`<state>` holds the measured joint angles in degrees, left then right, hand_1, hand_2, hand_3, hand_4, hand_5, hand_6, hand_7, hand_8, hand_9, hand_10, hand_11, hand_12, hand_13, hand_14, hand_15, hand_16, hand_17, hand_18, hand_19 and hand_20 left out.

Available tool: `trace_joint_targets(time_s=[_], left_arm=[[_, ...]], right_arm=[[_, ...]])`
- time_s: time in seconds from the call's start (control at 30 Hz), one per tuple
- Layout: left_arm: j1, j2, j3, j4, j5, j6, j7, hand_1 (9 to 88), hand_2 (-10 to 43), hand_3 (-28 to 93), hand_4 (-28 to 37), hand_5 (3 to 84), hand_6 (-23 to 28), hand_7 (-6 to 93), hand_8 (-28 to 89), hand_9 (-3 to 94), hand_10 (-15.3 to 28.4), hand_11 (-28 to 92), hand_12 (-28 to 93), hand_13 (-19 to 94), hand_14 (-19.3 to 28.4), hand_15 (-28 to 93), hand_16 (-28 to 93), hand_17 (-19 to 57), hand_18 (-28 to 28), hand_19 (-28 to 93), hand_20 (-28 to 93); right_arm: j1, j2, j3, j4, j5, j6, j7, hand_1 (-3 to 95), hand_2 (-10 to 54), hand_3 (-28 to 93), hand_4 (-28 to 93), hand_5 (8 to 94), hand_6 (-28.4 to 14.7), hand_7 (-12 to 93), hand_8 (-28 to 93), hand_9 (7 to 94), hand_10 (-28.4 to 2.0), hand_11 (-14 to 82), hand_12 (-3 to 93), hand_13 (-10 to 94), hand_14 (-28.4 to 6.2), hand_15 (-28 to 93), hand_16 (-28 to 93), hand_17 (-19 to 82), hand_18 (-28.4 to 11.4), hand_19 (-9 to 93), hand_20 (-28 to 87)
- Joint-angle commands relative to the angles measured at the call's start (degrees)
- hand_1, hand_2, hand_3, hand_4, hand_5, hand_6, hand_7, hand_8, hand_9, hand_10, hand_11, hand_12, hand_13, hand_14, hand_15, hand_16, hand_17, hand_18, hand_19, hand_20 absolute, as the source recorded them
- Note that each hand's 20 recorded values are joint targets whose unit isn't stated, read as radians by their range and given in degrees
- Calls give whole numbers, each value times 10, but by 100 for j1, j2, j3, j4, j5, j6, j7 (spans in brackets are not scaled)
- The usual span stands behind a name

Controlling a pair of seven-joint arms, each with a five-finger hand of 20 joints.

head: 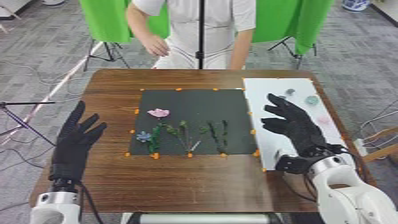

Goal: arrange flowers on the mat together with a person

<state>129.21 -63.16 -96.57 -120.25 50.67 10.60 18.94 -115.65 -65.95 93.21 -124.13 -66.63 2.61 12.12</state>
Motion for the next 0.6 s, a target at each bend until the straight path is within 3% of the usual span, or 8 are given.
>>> trace_joint_targets(time_s=[0.03, 0.17, 0.37, 0.6], left_arm=[[59, 53, 29, -39, -27, 63, 25, 215, 26, 768, -283, 235, -43, 126, -102, 290, 124, 103, 127, 246, 192, 243, -7, -96, 278, 486, -3], [56, 110, 44, -45, -39, 100, 44, 216, 27, 768, -283, 235, -43, 126, -101, 289, 125, 104, 127, 246, 192, 244, -7, -97, 279, 487, -3], [27, 122, 74, -46, -29, 106, 28, 219, 28, 769, -282, 235, -42, 127, -102, 289, 125, 104, 127, 244, 191, 239, -6, -97, 281, 489, -4], [7, 121, 95, -39, -22, 90, 38, 220, 28, 770, -281, 236, -42, 127, -102, 289, 125, 104, 126, 243, 190, 239, -5, -97, 281, 489, -7]], right_arm=[[388, 943, 188, 21, -1200, 877, 449, 230, 67, 676, -242, 370, 28, 101, -88, 400, -153, 72, 179, 376, -190, 271, 232, 79, -268, 475, 251], [1012, 1582, -61, 219, -2227, 1257, 1297, 248, 51, 677, -239, 365, 26, 106, -86, 409, -156, 113, 173, 410, -182, 375, 181, 116, -262, 536, 267], [1453, 2061, -109, 528, -3552, 724, 2402, 260, 25, 678, -231, 357, 31, 109, -89, 387, -150, 94, 166, 412, -180, 386, 156, 129, -265, 549, 262], [2457, 2537, -1162, 1243, -4698, 130, 3762, 286, 8, 676, -222, 367, 31, 113, -89, 385, -144, 76, 171, 425, -174, 378, 160, 142, -273, 544, 249]])
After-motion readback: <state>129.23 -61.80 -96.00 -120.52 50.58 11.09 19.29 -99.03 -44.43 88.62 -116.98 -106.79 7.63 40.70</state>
